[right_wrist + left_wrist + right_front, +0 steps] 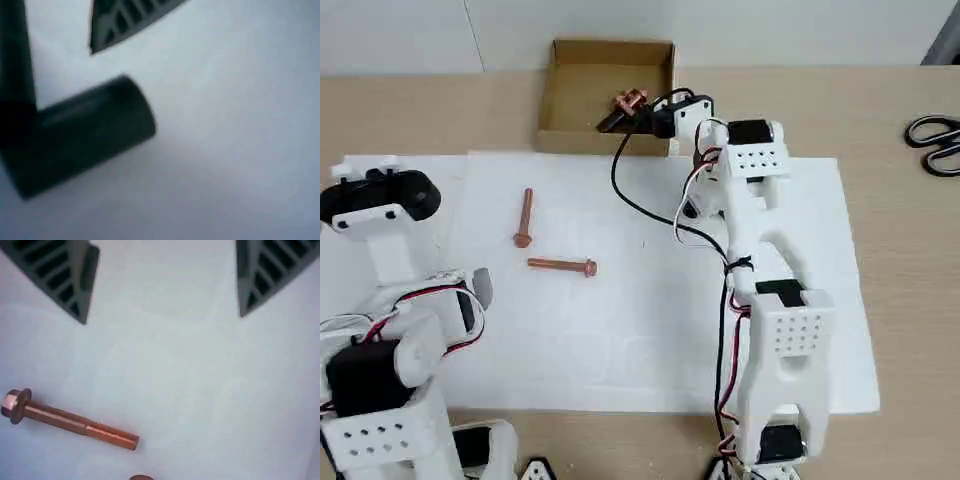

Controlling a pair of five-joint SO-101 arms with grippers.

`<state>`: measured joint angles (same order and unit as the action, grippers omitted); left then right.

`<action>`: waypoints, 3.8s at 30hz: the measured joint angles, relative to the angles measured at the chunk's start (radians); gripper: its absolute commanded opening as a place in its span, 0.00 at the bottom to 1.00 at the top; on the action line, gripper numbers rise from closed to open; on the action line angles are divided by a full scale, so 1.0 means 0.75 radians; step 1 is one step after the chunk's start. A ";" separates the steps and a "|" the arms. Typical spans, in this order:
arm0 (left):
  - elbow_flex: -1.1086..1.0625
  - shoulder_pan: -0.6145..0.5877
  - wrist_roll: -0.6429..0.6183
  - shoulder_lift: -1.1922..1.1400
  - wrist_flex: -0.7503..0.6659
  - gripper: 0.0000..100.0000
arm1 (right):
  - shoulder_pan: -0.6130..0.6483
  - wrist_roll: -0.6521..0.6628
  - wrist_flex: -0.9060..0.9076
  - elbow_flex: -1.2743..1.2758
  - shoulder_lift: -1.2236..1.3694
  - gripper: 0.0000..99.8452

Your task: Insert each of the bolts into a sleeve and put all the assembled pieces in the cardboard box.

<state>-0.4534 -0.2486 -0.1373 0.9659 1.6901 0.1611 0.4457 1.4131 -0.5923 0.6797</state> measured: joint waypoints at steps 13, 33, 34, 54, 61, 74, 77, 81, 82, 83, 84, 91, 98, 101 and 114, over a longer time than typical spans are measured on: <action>0.000 0.000 0.000 0.000 0.000 0.18 | -0.006 0.000 -0.065 -0.018 0.121 0.15; 0.000 0.000 0.002 0.000 0.000 0.18 | -0.115 -0.072 0.301 -0.311 0.053 0.00; 0.000 0.000 0.002 0.000 0.000 0.18 | -0.113 -0.102 0.321 -0.325 0.025 0.00; 0.000 0.000 0.000 0.000 0.000 0.18 | 0.145 -0.385 0.286 0.597 -0.651 0.01; 0.000 0.000 0.002 0.000 0.000 0.18 | 0.149 -0.385 0.094 0.757 -0.565 0.03; 0.000 0.000 0.002 0.000 0.000 0.18 | 0.151 -0.438 -0.016 0.753 -0.360 0.12; 0.000 0.000 0.002 0.000 0.000 0.18 | 0.151 -0.438 -0.010 0.751 -0.360 0.12; 0.000 0.000 0.002 0.000 0.000 0.18 | 0.151 -0.440 0.016 0.739 -0.360 0.15; 0.000 0.000 0.002 0.000 0.000 0.18 | 0.151 -0.440 0.020 0.741 -0.360 0.18; 0.000 0.000 0.002 0.000 0.000 0.18 | 0.153 -0.442 0.023 0.741 -0.360 0.19; 0.000 0.000 0.002 0.000 0.000 0.18 | 0.155 -0.442 0.031 0.741 -0.360 0.20; 0.000 0.000 0.002 0.000 0.000 0.18 | 0.160 -0.442 0.108 0.712 -0.356 0.17; 0.000 0.000 0.002 0.000 0.000 0.18 | 0.145 -0.442 0.110 0.712 -0.346 0.13; 0.000 0.000 0.002 0.000 0.000 0.18 | 0.145 -0.442 0.110 0.712 -0.346 0.13; 0.000 0.000 0.002 0.000 0.000 0.18 | 0.153 -0.434 0.194 0.567 -0.344 0.18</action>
<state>-0.4534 -0.2486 -0.1358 0.9659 1.6901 0.2762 0.1204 1.5589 -0.1672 0.4219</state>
